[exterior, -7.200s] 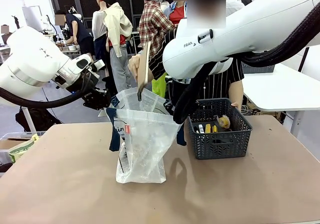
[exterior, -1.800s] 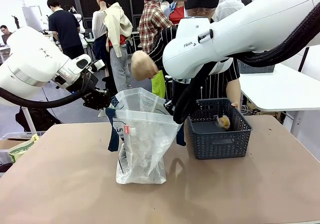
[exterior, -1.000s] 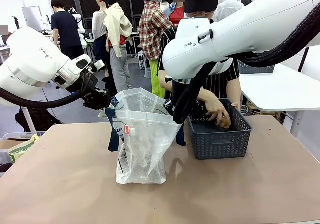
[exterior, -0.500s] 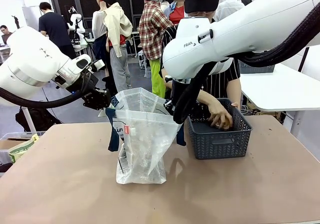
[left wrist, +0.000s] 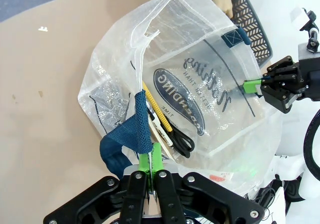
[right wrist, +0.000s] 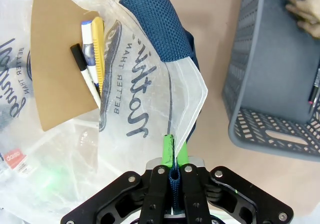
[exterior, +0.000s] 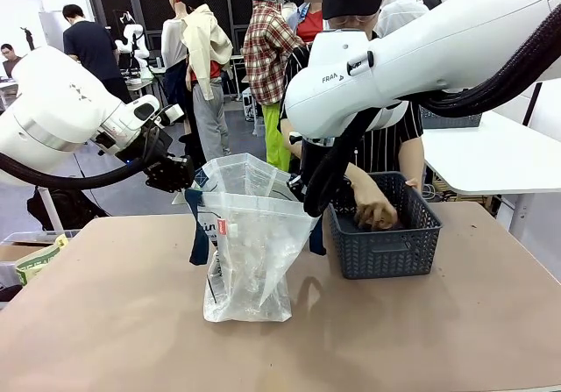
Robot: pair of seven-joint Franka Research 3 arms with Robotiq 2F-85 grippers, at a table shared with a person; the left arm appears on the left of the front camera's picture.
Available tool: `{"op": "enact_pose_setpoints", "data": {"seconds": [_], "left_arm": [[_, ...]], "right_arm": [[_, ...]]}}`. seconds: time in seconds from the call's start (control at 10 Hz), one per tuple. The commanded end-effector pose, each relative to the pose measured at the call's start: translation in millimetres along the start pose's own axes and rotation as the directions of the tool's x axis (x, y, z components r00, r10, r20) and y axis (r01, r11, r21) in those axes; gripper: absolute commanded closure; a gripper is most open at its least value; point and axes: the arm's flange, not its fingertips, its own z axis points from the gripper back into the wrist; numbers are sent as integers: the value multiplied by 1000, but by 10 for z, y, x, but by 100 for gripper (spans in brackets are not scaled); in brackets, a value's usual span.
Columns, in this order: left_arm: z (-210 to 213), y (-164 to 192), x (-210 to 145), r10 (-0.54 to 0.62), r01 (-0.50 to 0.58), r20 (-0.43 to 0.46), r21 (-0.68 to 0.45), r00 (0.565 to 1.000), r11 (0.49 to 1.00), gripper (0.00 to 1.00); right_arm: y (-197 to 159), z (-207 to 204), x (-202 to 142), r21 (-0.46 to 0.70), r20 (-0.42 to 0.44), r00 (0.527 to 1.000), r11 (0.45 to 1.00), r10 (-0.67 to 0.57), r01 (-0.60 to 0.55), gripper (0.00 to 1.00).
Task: Transfer purchased items from the store into the shopping bag.
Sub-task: Move the Reusable shopping bag to the right side of the table.
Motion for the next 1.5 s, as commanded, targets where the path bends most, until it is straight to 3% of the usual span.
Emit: {"op": "enact_pose_setpoints", "data": {"seconds": [0.0, 1.4], "left_arm": [[29, 7, 1, -2, 2, 6, 2, 1000, 1000, 100], [29, 7, 1, -2, 2, 6, 2, 1000, 1000, 100]], "right_arm": [[-14, 1, -34, 10, -3, 1000, 1000, -7, 7, 100], [-14, 1, -34, 10, -3, 1000, 1000, -7, 7, 100]]}}
